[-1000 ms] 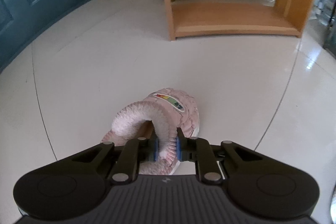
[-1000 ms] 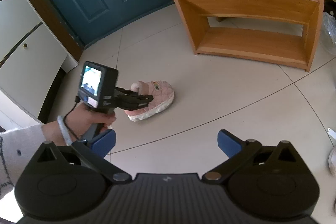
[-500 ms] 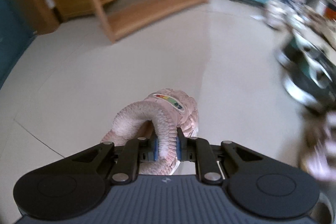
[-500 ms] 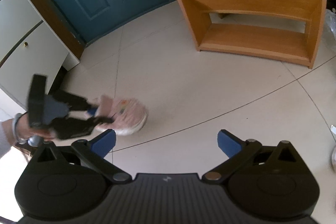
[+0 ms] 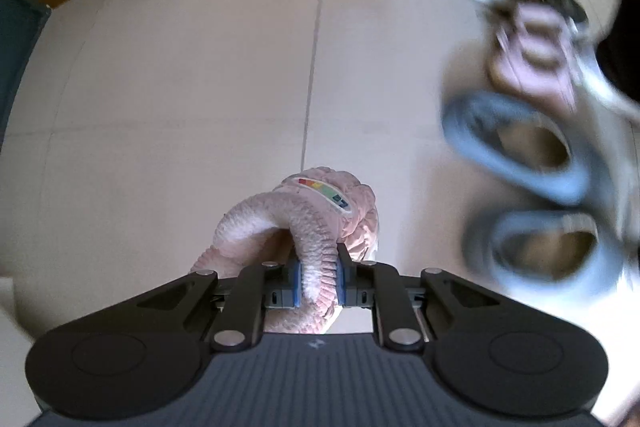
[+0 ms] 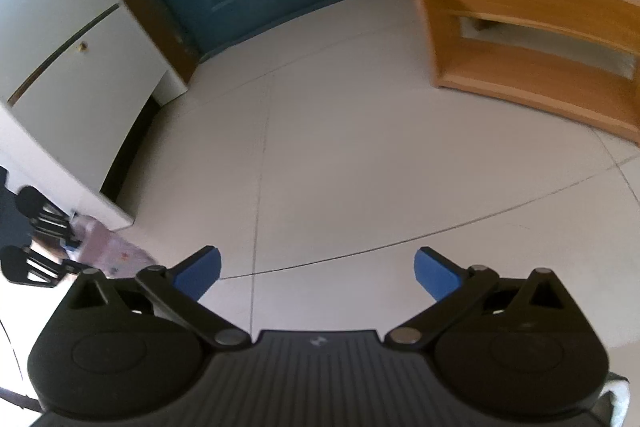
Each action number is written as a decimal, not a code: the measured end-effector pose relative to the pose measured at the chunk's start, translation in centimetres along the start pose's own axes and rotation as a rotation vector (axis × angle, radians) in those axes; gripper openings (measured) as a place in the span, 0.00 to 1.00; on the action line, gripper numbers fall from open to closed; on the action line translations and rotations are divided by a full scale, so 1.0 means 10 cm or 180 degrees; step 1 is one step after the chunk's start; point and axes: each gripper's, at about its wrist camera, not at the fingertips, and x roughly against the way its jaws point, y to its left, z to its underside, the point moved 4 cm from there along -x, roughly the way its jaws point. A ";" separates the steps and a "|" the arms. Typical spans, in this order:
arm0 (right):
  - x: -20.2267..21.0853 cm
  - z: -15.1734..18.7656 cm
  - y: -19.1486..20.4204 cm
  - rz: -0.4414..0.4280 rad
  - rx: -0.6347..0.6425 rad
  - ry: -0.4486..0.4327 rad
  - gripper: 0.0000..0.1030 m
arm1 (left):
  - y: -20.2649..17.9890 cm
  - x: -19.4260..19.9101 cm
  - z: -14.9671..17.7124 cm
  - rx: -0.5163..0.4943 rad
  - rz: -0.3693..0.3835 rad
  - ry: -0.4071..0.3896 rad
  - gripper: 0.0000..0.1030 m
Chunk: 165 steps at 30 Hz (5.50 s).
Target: Organize scattered shoes
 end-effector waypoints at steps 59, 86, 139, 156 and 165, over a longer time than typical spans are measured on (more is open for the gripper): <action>-1.62 2.27 3.68 -0.1934 0.3878 0.1176 0.22 | -1.81 -1.08 2.19 0.4810 -0.1402 -0.0365 0.84; -1.85 2.55 3.61 -0.1526 0.2702 0.2371 0.21 | -2.22 -0.46 2.06 0.5256 -0.1591 -0.0317 0.87; -2.22 2.70 4.57 -0.1877 0.3810 0.2143 0.26 | -2.47 -0.65 2.02 0.4906 -0.1185 -0.0191 0.87; -2.13 2.96 4.45 -0.2156 0.3183 0.3176 0.29 | -2.51 -0.66 1.99 0.4789 -0.1196 -0.0127 0.87; -1.91 2.43 4.50 -0.2110 0.3146 0.2307 0.72 | -2.46 -0.69 1.97 0.4748 -0.1146 -0.0192 1.00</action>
